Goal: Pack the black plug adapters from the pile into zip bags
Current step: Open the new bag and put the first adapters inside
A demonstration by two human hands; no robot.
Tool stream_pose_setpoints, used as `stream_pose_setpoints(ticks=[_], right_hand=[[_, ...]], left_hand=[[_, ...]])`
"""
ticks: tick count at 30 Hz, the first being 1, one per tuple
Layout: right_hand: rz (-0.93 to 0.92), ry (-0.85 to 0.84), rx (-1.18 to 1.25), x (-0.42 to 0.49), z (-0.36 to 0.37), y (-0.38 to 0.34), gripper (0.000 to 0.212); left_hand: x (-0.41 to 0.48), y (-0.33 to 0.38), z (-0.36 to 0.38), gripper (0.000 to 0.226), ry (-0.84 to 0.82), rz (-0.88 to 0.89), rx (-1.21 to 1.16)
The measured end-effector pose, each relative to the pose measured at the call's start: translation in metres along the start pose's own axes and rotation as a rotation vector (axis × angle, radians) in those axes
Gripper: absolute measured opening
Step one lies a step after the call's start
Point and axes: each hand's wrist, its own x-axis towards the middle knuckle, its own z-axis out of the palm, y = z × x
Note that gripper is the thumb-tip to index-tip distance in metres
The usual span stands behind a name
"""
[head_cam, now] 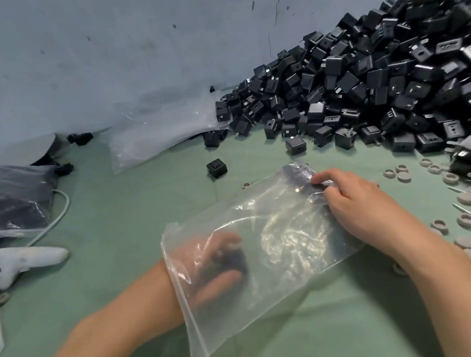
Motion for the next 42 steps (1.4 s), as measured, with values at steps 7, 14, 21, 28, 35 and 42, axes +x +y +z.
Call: stream_pose_setpoints(ticks=[7, 14, 21, 28, 35, 42], right_hand=[[0.048, -0.005, 0.17, 0.004, -0.008, 0.01, 0.042], [0.133, 0.089, 0.219, 0.004, -0.026, 0.024, 0.04], [0.12, 0.06, 0.135, 0.004, -0.024, 0.022, 0.035], [0.12, 0.032, 0.137, 0.005, -0.026, 0.025, 0.031], [0.119, 0.034, 0.131, 0.007, -0.026, 0.027, 0.028], [0.115, 0.047, 0.057, 0.005, -0.023, 0.023, 0.03]], left_hand=[[0.024, 0.047, 0.012, 0.047, 0.095, 0.166, -0.057], [0.03, 0.048, 0.019, 0.031, 0.069, 0.145, -0.016], [0.071, 0.064, 0.039, 0.051, -0.195, 0.199, -0.361], [0.087, 0.063, 0.042, 0.028, -0.126, 0.28, -0.321], [0.095, 0.087, 0.07, 0.034, 0.074, 0.277, -0.174], [0.103, 0.101, 0.057, 0.027, -0.032, 0.207, -0.311]])
